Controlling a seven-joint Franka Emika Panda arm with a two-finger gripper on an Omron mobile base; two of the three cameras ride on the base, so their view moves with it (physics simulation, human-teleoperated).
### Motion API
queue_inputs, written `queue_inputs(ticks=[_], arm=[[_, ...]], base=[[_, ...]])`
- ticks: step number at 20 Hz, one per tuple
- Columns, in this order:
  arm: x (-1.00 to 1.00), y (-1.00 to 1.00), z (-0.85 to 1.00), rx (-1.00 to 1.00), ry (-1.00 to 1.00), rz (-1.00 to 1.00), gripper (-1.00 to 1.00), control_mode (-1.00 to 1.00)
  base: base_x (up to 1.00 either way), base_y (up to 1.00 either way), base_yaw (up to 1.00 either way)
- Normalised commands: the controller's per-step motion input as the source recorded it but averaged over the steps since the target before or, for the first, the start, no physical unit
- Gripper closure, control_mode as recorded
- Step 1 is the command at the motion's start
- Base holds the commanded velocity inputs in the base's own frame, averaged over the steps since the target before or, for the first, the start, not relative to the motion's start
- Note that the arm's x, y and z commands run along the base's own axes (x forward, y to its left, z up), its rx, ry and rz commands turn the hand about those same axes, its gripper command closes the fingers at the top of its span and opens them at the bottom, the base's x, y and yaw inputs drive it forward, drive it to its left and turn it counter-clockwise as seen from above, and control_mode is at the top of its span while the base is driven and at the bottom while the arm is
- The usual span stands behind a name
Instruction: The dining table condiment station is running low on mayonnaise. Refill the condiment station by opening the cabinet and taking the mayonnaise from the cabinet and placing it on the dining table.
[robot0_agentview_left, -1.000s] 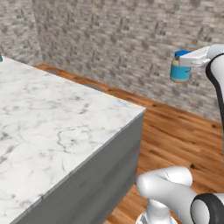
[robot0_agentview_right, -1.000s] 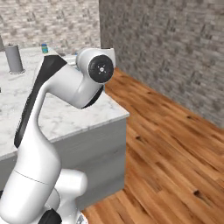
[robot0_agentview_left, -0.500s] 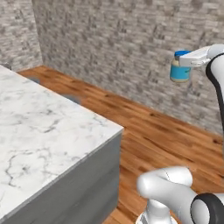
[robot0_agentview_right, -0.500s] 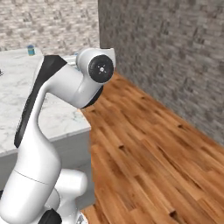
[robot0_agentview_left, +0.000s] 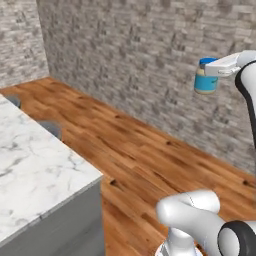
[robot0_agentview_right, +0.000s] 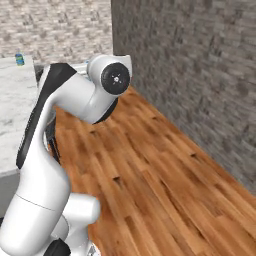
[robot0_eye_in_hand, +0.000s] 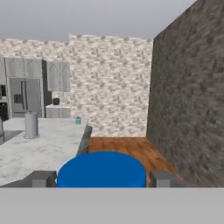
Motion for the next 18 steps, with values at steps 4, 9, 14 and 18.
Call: queue_inputs(ticks=[4, 9, 14, 18], arm=[[0.00, 0.00, 0.00, 0.00, 0.00, 0.00, 1.00, 1.00], [0.00, 0.00, 0.00, 0.00, 0.00, 0.00, 1.00, 1.00], [0.00, 0.00, 0.00, 0.00, 0.00, 0.00, 1.00, 1.00], [0.00, 0.00, 0.00, 0.00, 0.00, 0.00, 1.00, 1.00]], base=[[0.45, -1.00, 0.20], [0.64, -1.00, 0.22], [0.89, -1.00, 0.27], [0.99, -0.91, 0.32]])
